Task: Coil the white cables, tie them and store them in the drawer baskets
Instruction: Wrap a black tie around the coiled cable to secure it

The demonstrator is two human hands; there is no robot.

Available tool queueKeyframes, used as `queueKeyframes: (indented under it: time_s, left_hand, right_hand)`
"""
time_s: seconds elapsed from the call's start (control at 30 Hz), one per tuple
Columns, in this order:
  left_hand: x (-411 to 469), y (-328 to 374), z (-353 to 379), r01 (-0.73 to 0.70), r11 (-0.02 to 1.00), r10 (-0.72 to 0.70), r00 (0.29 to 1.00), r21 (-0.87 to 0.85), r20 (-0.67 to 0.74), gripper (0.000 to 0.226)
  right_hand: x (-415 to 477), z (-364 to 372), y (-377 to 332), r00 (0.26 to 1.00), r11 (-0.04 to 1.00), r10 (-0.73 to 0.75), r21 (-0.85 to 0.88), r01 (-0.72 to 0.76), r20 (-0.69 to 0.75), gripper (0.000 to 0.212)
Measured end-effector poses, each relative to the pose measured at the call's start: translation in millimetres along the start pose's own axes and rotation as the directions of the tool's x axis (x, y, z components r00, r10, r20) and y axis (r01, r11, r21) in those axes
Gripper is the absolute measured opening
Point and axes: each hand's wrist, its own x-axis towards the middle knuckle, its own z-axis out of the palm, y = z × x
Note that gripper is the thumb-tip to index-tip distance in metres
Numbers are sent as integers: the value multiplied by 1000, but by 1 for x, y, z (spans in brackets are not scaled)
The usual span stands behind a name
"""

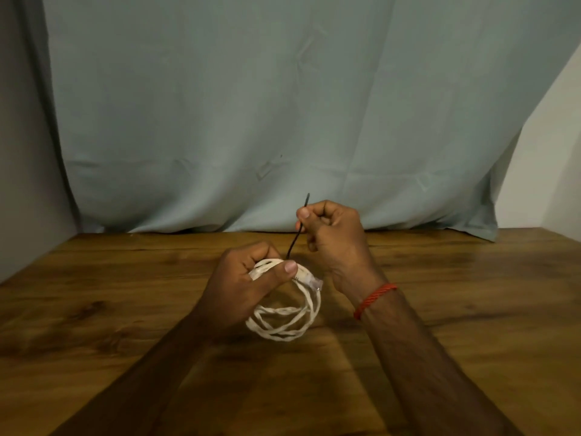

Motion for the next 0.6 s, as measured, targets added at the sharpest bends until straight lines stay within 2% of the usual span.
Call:
queueKeyframes:
  time_s: [0.1,0.17,0.27,0.33,0.4,0.47,0.53,0.6]
  left_hand:
    - [-2,0,-1,-3,1000,3,1000,-3,-24,31]
    - [-1,0,1,9,999,-12,995,-36,-96,26]
    - [0,4,6,31,993,-56,974,-115,-220,23]
    - [0,5,6,45,982,-92,962,-183,-256,39]
    - [1,5,3,30,989,-68,964,-146,-258,35]
    - [2,2,0,-9,1000,4,975,-26,-220,18]
    - [2,-2,-1,-14,999,20,978,30,-207,24]
    - [2,-1,-1,21,1000,-18,975,13,-219,23]
  right_hand:
    - [-1,5,11,993,995,98,-28,-97,58,20]
    - [-2,7,19,975,981,190,4,-192,114,14]
    - [-3,8,26,929,954,301,-49,-297,214,8]
    - [-3,9,27,885,929,357,-17,-369,300,24]
    - [-4,10,25,840,896,381,72,-439,385,36]
    - [-4,9,24,818,890,375,79,-449,436,34]
    - [-4,5,25,806,911,364,3,-413,467,24]
    - [-3,-1,24,801,930,361,-118,-349,477,18]
